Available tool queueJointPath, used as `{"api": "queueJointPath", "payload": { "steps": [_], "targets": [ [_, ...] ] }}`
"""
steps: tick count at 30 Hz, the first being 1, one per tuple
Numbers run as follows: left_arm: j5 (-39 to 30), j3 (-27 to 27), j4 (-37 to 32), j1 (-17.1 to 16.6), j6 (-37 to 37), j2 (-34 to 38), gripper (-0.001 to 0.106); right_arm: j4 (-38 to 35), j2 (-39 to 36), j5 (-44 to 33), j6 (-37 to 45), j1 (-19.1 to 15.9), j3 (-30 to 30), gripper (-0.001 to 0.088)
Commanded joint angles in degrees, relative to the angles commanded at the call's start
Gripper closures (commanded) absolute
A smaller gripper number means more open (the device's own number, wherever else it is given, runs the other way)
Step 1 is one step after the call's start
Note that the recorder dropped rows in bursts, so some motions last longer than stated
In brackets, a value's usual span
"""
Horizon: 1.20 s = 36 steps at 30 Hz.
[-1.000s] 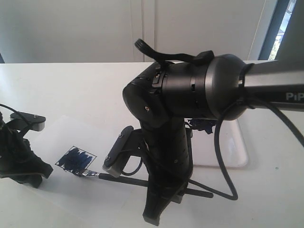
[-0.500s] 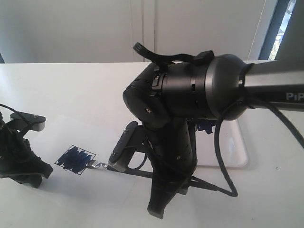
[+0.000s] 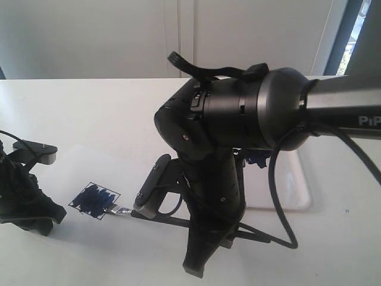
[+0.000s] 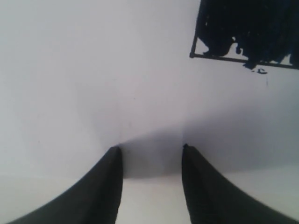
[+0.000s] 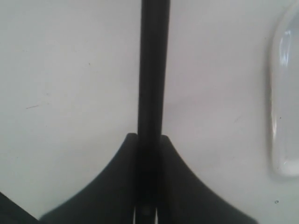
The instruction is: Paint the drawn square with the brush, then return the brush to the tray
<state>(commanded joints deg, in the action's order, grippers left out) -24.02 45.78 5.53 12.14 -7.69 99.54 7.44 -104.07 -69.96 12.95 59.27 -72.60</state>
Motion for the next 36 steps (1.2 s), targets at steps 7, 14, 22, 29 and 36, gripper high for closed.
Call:
{"api": "queueJointPath", "payload": {
  "steps": [7, 14, 22, 29, 36],
  "targets": [
    [0.05, 0.00, 0.00, 0.00, 0.00, 0.00, 0.059, -0.29, 1.20, 0.00, 0.74, 0.00, 0.00, 0.0868],
    [0.05, 0.00, 0.00, 0.00, 0.00, 0.00, 0.059, -1.04, 2.74, 0.00, 1.89, 0.00, 0.00, 0.0868],
    [0.03, 0.00, 0.00, 0.00, 0.00, -0.23, 0.059, -1.20, 3.00, 0.00, 1.63, 0.00, 0.00, 0.0868],
    [0.03, 0.00, 0.00, 0.00, 0.00, -0.23, 0.059, -1.35, 3.00, 0.00, 1.63, 0.00, 0.00, 0.0868],
    [0.03, 0.00, 0.00, 0.00, 0.00, -0.23, 0.059, -1.36, 2.52, 0.00, 1.63, 0.00, 0.00, 0.0868]
  ]
}}
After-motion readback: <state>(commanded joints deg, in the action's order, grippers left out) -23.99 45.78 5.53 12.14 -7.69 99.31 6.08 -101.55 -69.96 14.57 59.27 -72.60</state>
